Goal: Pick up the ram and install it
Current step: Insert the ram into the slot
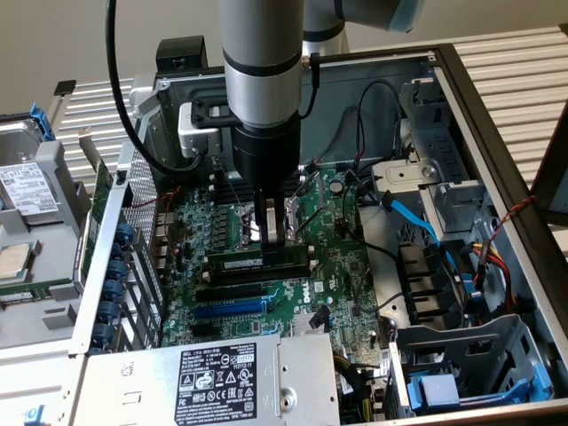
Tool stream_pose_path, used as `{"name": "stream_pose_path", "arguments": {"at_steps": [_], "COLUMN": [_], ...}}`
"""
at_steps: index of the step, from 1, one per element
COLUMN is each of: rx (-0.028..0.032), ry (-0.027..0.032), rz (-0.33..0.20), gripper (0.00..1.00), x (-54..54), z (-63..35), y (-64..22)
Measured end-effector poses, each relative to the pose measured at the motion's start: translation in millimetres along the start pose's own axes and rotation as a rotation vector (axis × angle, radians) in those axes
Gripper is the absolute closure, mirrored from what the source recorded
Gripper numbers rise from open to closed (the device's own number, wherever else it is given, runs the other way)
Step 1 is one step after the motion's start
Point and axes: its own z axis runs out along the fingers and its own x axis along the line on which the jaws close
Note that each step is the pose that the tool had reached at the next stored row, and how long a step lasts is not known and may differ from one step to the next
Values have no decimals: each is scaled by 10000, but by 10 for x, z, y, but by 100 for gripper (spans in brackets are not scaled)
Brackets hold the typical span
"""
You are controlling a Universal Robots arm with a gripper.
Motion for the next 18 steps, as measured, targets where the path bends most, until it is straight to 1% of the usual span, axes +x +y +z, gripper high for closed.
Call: {"name": "stream_pose_path", "arguments": {"at_steps": [5,10,18], "rx": [-1,1,1], "ry": [-11,-56,-60], "rz": [5,2,-3], "gripper": [86,86,86], "x": [6,6,6], "z": [2,3,-4], "y": [0,0,0]}}
